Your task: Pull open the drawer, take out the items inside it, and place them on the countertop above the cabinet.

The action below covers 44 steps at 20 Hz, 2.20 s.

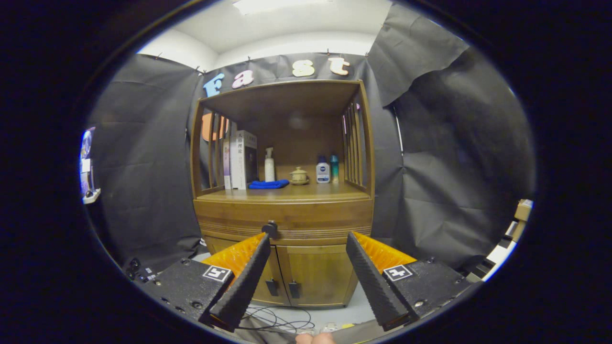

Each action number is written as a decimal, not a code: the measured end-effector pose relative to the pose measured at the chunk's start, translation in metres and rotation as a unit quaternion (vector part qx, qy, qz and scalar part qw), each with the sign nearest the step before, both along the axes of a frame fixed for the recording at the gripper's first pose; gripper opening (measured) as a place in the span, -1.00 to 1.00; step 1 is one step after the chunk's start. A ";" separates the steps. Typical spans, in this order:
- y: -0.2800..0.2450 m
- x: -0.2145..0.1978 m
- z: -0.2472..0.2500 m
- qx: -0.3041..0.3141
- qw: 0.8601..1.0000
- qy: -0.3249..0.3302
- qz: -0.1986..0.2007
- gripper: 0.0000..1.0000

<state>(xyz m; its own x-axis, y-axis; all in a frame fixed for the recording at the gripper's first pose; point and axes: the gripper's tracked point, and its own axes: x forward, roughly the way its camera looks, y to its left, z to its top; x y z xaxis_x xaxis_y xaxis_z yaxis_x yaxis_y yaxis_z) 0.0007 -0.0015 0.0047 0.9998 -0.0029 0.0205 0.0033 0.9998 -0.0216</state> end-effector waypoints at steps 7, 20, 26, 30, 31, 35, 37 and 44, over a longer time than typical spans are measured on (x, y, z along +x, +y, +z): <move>-0.003 0.006 -0.012 -0.004 1.000 0.012 -0.003 1.00; 0.030 0.110 -0.012 -0.013 1.000 0.016 0.012 1.00; 0.074 0.187 -0.031 -0.053 0.998 0.035 0.031 1.00; 0.092 0.218 -0.056 -0.061 0.995 0.068 0.036 1.00; 0.094 0.223 -0.060 -0.063 0.995 0.071 0.033 0.99; 0.097 0.237 -0.072 -0.062 0.994 0.085 0.023 0.72; 0.093 0.243 -0.075 -0.062 0.994 0.089 0.012 0.48; 0.093 0.244 -0.075 -0.056 0.995 0.086 -0.015 -0.05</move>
<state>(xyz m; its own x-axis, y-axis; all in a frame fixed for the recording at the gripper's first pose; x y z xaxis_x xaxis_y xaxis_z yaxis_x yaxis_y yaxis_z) 0.2446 0.0913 -0.0706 0.9880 -0.0395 -0.1492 0.0192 0.9906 -0.1351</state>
